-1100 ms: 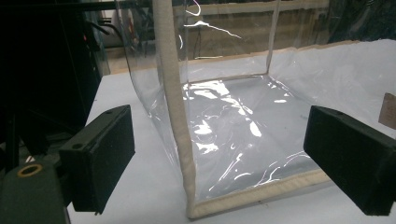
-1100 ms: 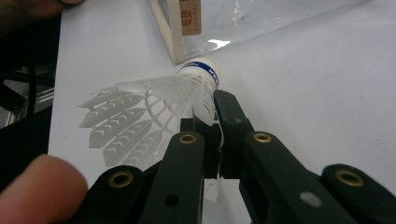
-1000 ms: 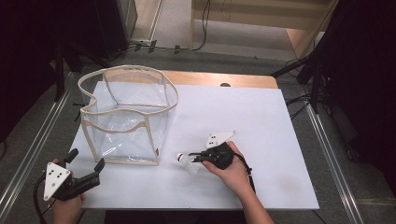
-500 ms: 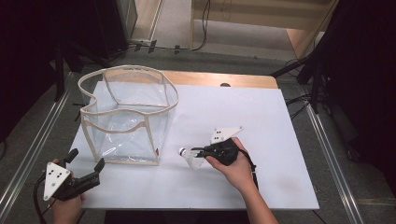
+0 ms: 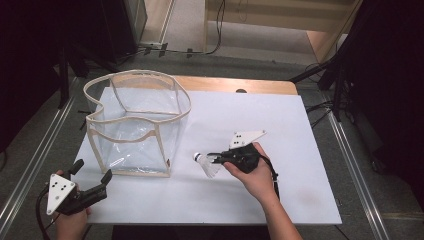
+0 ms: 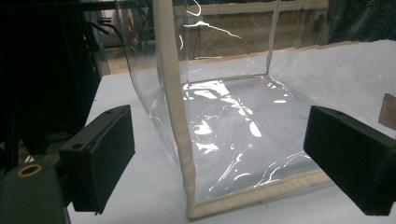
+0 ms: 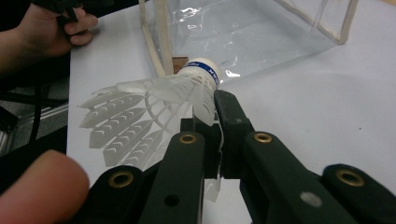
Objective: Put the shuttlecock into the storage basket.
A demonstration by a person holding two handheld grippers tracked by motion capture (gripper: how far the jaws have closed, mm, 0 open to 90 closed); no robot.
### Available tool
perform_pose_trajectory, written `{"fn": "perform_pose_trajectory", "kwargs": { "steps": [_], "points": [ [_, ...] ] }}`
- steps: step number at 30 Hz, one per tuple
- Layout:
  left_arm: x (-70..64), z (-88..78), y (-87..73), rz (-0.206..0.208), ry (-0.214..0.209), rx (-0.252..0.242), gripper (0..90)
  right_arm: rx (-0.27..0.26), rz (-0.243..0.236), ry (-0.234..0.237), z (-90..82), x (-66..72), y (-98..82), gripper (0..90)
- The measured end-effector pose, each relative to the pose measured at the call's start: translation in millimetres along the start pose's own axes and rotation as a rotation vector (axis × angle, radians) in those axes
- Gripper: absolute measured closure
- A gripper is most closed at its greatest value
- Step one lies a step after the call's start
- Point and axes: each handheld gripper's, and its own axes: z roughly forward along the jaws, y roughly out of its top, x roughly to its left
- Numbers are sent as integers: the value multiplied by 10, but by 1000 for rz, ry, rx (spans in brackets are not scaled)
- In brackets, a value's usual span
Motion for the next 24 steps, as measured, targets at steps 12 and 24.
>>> {"fn": "perform_pose_trajectory", "kwargs": {
  "steps": [12,24],
  "points": [
    [1,0,0,0,0,0,93,-21,-13,-16,-105,-4,162,859],
    [3,-1,1,-2,-1,0,93,-49,-22,-28,-201,-11,338,859]
  ]
}}
